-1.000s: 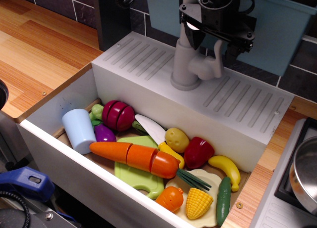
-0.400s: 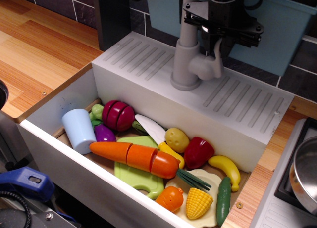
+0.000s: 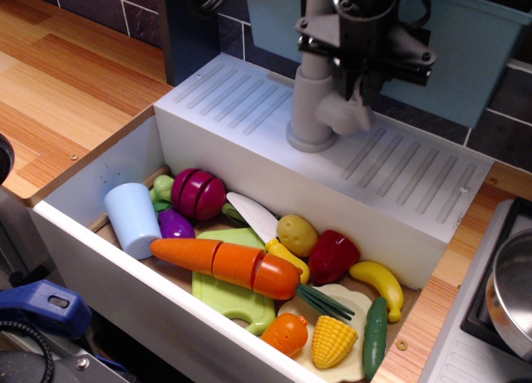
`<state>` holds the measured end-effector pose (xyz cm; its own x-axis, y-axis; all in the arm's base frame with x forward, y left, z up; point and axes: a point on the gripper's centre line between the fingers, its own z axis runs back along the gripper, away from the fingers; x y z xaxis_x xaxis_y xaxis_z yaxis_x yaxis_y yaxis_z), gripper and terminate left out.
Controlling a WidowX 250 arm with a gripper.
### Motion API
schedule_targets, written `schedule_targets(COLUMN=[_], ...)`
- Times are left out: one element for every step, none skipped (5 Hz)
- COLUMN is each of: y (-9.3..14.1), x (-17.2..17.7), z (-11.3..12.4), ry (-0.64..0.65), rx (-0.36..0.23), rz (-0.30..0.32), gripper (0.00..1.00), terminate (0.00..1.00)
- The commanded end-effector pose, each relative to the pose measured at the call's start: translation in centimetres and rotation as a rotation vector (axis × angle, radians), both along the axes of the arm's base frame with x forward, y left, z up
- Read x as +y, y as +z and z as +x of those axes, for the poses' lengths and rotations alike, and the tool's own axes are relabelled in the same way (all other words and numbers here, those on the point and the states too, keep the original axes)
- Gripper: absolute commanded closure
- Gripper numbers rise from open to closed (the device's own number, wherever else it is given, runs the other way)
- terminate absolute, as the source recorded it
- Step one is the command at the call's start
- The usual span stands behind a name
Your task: Turn lever vertical to front
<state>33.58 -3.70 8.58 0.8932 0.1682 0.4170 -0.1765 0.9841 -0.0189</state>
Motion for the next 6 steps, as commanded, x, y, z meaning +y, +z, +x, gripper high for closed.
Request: schedule_targets(y=[-0.5, -2.5, -3.9, -5.0, -6.1, -6.8], x=[-1.3, -1.2, -0.8, -0.3, 0.3, 0.9], z=[-1.7, -3.0, -4.2, -5.0, -5.7, -6.1], ry=[0.026, 0.057, 0.080, 0.100, 0.108, 0.092], rx=[-0.033, -0.043, -0.053, -0.062, -0.061, -0.041], rz=[-0.049, -0.083, -0.102, -0.114, -0.119, -0.106], gripper=[1.00, 1.00, 1.00, 1.00, 1.00, 0.00], terminate=[0.00, 0.00, 0.00, 0.00, 0.00, 1.00])
